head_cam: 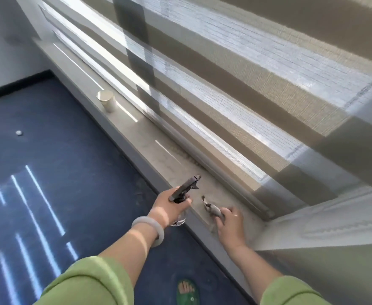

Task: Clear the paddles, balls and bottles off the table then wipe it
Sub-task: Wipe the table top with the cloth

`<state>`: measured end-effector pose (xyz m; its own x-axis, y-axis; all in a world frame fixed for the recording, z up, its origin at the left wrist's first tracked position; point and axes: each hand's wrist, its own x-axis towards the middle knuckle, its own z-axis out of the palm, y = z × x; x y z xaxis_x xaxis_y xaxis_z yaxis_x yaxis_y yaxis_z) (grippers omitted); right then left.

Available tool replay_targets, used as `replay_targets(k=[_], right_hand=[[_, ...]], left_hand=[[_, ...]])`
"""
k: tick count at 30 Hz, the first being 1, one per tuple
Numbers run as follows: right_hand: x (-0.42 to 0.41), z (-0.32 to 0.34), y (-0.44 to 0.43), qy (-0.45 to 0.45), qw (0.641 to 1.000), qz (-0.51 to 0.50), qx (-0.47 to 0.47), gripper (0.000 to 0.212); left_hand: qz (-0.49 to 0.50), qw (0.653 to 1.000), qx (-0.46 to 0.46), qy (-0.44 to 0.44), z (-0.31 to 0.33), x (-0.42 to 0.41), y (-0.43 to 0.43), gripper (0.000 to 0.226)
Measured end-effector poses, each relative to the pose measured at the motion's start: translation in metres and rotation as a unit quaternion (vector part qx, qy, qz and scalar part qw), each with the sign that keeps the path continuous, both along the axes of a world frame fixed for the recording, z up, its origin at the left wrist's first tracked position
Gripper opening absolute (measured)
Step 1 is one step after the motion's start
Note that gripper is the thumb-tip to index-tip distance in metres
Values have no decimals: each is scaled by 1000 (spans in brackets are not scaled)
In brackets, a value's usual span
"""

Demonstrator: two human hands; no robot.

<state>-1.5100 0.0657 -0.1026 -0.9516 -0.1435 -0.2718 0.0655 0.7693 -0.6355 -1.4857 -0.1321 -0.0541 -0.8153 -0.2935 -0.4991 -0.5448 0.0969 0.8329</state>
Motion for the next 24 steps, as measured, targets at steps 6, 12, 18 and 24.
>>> replay_targets(k=[6, 12, 18, 24], right_hand=[[10, 33, -54, -48, 992, 117, -25, 18], [45, 54, -139, -23, 951, 306, 36, 14], [140, 83, -224, -11, 887, 461, 23, 16], [291, 112, -262, -27, 792, 609, 35, 25]], left_hand=[[71, 996, -57, -22, 35, 73, -40, 17], [233, 969, -77, -16, 66, 178, -75, 20], [390, 914, -103, -34, 89, 311, -83, 21], [542, 829, -123, -56, 105, 477, -40, 20]])
